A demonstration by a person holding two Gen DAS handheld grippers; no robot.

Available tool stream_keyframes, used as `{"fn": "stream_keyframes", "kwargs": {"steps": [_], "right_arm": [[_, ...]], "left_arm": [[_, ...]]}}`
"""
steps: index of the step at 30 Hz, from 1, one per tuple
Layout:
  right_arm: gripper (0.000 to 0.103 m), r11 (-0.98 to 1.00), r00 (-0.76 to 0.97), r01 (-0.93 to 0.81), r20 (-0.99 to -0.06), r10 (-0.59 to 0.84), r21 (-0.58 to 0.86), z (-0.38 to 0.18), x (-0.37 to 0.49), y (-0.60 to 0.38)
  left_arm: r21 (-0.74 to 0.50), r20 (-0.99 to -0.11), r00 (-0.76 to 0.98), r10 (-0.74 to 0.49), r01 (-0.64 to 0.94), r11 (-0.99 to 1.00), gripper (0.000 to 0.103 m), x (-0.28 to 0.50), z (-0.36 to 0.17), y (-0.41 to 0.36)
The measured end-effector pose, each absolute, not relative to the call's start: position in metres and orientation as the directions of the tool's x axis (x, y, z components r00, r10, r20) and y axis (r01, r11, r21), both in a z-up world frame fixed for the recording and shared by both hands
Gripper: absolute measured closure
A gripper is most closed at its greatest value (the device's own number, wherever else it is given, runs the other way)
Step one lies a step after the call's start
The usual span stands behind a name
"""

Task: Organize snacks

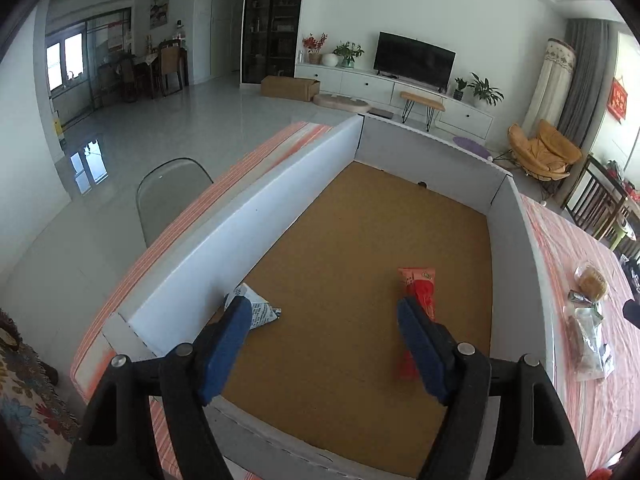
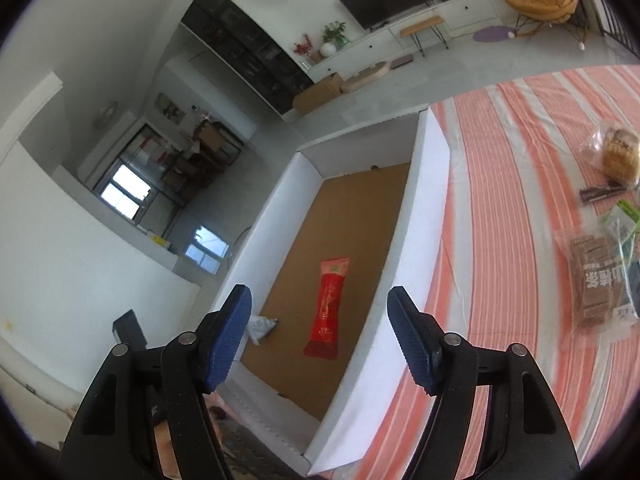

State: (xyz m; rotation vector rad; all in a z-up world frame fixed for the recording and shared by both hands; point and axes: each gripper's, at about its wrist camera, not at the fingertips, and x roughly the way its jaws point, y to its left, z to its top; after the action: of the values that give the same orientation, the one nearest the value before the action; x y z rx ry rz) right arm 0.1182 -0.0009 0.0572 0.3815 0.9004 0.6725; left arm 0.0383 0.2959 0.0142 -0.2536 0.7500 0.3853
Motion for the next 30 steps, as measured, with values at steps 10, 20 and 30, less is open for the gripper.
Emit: {"fn": "stream_keyframes", "kwargs": {"steps": [10,20,30], "right_arm": [[0.029,0.995,0.699,0.103,-0.712,-0.063,0.013,-0.035,0.076,-0.203],[0.029,0.928,0.623,0.332,-0.778,-0.08,0.17,-0.055,0.082,-0.282],[0.029,0.918,0.621,0.36,-0.776,-0.105,0.164,-0.061,0.071,-0.283]], "left_arm": [[0.027,-0.607,0.791,0.076,-0.075,0.997,0.014,0.065,0.025,0.182],[0.026,-0.704,0.705,0.085,-0.094,0.995,0.014,0.081,0.015,0.135],[0.083,-0.571,0.806,0.157,-0.133,0.988,0.014,0.054,0.04,0.098]]}}
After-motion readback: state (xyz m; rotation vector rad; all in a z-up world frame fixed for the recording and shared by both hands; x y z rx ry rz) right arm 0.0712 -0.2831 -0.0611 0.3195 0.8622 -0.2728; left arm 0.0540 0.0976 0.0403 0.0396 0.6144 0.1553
